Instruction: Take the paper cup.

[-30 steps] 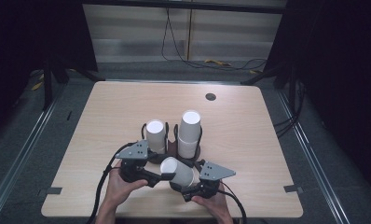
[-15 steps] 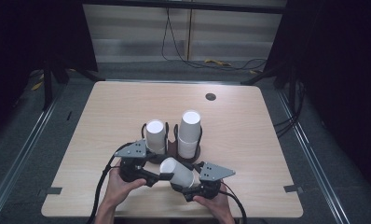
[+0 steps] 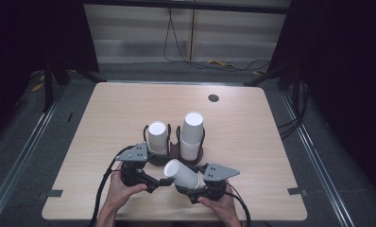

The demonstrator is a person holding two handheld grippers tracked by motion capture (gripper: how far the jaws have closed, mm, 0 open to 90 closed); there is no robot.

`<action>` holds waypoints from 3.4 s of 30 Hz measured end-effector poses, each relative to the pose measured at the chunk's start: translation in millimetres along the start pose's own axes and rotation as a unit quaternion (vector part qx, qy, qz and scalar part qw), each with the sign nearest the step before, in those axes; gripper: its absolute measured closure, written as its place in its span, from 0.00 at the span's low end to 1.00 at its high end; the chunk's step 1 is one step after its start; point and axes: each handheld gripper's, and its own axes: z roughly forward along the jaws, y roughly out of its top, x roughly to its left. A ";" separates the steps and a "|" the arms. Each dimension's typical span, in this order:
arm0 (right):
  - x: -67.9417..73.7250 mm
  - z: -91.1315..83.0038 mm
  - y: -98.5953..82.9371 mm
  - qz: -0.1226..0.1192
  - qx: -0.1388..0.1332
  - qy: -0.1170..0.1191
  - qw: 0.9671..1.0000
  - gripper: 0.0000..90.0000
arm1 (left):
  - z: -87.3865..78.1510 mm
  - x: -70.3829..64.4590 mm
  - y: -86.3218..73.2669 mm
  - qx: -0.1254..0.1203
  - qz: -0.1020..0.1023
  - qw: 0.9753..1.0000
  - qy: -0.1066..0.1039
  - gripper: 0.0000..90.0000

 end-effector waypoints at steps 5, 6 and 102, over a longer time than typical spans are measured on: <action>-3.3 -3.0 3.6 -0.005 0.026 -0.010 1.000 0.27 | -1.7 1.2 -1.1 0.005 -0.002 1.000 0.008 0.20; -3.3 -3.0 3.6 -0.005 0.026 -0.010 1.000 0.27 | -1.7 1.2 -1.2 0.006 -0.002 1.000 0.009 0.20; -9.6 40.6 67.1 -0.149 0.336 0.044 0.929 0.28 | 11.3 14.2 7.3 0.203 0.054 0.978 0.008 0.35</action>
